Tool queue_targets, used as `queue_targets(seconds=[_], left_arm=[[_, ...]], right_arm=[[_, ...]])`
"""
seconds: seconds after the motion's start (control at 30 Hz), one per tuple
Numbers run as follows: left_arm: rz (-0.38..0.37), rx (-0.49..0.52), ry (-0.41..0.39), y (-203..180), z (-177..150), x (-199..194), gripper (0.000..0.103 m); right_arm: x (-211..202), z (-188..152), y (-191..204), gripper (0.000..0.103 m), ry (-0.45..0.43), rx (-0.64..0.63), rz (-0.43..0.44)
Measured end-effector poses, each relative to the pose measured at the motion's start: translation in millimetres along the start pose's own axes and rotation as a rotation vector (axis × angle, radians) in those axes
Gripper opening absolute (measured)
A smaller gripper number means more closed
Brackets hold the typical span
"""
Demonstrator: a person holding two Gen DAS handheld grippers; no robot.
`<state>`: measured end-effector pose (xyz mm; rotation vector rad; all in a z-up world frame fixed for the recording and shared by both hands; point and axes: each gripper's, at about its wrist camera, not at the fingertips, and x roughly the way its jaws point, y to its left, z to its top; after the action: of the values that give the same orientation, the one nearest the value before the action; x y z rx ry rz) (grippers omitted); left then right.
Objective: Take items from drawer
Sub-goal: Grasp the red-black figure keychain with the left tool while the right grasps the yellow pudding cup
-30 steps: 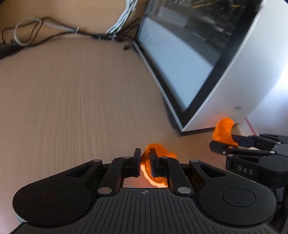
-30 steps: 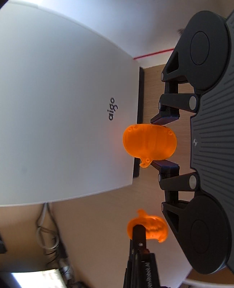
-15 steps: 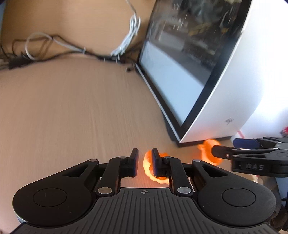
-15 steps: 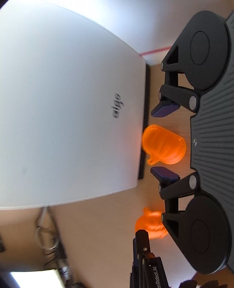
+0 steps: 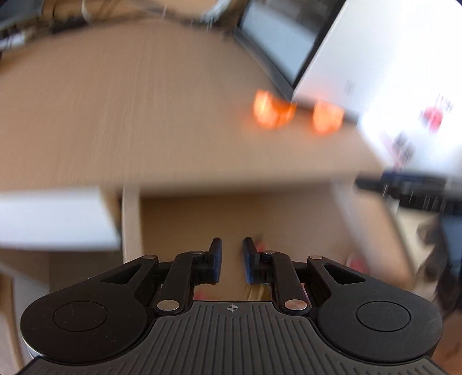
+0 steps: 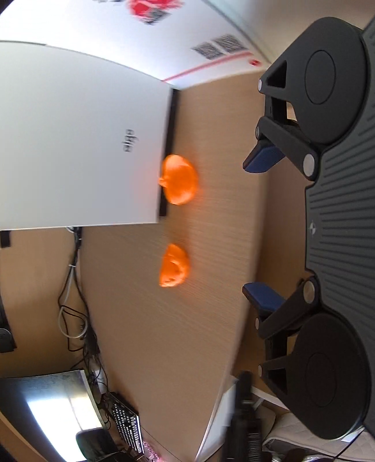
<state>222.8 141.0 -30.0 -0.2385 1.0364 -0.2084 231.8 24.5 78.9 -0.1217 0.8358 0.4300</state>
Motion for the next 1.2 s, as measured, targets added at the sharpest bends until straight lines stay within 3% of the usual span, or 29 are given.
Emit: queue_targets(seconds=[0.23,0.43,0.6,0.73,0.83,0.9,1.0,1.03,1.13,1.2], left_arm=[[0.003,0.0,0.128,3,-38,18,0.017],[-0.038,-0.069,0.129,-8,-19,44,0.017],[-0.066,-0.108,0.127,-31,-1,74,0.017],[0.02,-0.096,0.181,-40,6,99,0.019],[0.057,-0.086,0.21,-41,3,107,0.042],[0.066,-0.073,0.252,-41,1,114,0.04],[0.06,-0.043,0.235,-42,2,113,0.039],[0.057,-0.044,0.236,-41,3,114,0.032],[0.056,-0.055,0.255,-39,5,112,0.032],[0.055,-0.053,0.27,-37,1,109,0.032]], right_arm=[[37,-48,14,0.086,0.311,-0.069,0.08],[68,-84,14,0.086,0.462,-0.018,0.08],[71,-102,23,0.086,0.483,-0.073,0.059],[71,-104,23,0.086,0.468,-0.085,0.049],[74,-105,21,0.086,0.458,-0.094,0.031],[77,-104,19,0.086,0.458,-0.082,0.043],[79,-104,18,0.086,0.465,-0.075,0.056],[79,-105,19,0.085,0.468,-0.075,0.056],[81,-107,21,0.075,0.477,-0.081,0.066],[83,-108,24,0.06,0.484,-0.095,0.065]])
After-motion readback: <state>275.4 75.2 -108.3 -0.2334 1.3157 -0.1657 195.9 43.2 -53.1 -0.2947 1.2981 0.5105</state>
